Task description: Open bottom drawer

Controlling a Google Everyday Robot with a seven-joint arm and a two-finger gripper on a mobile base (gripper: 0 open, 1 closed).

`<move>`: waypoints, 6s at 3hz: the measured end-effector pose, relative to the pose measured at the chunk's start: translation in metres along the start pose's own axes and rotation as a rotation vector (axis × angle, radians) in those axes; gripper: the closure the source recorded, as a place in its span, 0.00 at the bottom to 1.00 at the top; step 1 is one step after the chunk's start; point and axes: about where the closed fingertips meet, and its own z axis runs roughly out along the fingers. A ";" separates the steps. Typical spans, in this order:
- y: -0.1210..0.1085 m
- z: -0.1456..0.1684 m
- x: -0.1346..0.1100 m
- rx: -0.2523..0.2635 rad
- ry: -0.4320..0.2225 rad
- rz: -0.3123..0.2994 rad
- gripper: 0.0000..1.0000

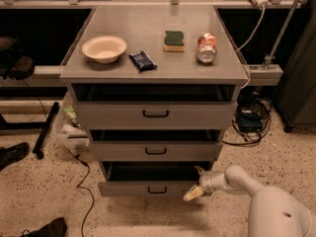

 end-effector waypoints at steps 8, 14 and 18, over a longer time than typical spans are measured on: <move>0.055 -0.036 0.032 -0.070 0.149 0.022 1.00; 0.123 -0.050 0.067 -0.129 0.306 0.051 0.16; 0.151 -0.082 0.063 -0.071 0.317 0.034 1.00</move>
Offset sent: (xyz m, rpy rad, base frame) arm -0.0223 0.0027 0.0012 -0.0354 0.0313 0.0494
